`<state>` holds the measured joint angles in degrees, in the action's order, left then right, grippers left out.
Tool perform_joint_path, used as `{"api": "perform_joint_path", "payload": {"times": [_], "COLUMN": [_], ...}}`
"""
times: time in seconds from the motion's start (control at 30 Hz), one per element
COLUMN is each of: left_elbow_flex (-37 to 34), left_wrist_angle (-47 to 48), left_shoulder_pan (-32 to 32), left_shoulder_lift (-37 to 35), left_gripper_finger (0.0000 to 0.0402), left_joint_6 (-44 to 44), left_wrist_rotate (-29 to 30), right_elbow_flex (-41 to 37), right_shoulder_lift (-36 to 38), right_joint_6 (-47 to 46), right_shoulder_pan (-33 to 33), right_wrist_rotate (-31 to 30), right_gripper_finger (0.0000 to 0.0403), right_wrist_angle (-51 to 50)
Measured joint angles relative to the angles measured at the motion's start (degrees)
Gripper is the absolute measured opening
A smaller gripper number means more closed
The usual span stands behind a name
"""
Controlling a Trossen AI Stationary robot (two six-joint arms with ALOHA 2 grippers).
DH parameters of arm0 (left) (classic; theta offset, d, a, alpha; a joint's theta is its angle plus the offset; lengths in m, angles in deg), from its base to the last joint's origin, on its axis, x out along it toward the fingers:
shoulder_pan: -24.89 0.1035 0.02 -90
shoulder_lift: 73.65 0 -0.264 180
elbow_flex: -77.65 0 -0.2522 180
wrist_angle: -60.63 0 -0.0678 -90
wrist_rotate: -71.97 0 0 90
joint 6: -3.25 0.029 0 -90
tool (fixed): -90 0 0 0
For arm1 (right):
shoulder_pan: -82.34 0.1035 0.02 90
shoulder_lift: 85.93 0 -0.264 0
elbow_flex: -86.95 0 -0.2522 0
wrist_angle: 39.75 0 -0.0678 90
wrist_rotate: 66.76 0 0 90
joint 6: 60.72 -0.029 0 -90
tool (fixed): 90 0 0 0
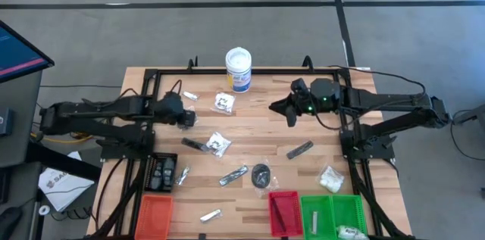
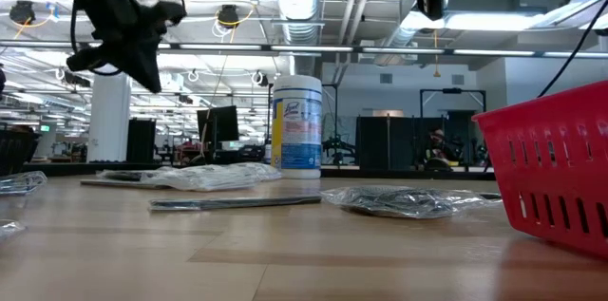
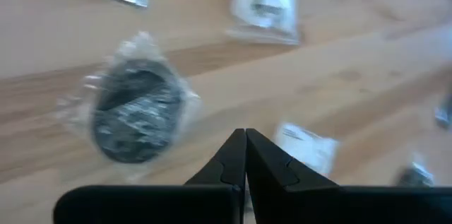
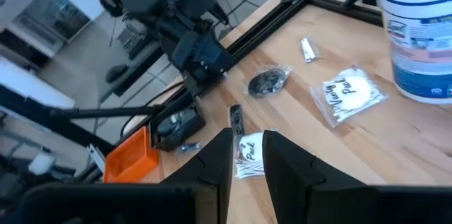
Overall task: Pick & Place Travel size toiletries
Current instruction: Put the black hairbrush into the orange bin
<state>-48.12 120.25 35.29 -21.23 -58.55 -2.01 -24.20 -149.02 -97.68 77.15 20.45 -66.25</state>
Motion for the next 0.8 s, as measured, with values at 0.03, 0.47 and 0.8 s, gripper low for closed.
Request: {"api": "perform_joint_path", "payload": {"times": [0.03, 0.47, 0.8], "left_elbow_flex": [0.0, -0.1, -4.4], "left_wrist_angle": [0.5, 6.5, 3.2], "left_shoulder_pan": [1.3, 12.9, 20.4], "left_shoulder_lift": [0.6, 8.4, 10.4], "left_gripper_finger": [0.0002, 0.005, 0.0221], "left_joint_6": [0.5, 7.0, 9.2], "left_wrist_rotate": [-0.3, -3.9, -4.4], "right_elbow_flex": [0.0, 0.0, 0.7], "right_shoulder_lift": [0.0, -6.2, -13.3], "right_joint_6": [-0.6, -2.3, -3.8], "right_shoulder_pan": [-0.2, -1.4, -0.8], "right_wrist_rotate": [0.0, 1.9, 9.4], "right_gripper_finger": [0.0071, 0.0071, 0.0071], "right_wrist_angle": [0.0, 9.4, 16.6]}}
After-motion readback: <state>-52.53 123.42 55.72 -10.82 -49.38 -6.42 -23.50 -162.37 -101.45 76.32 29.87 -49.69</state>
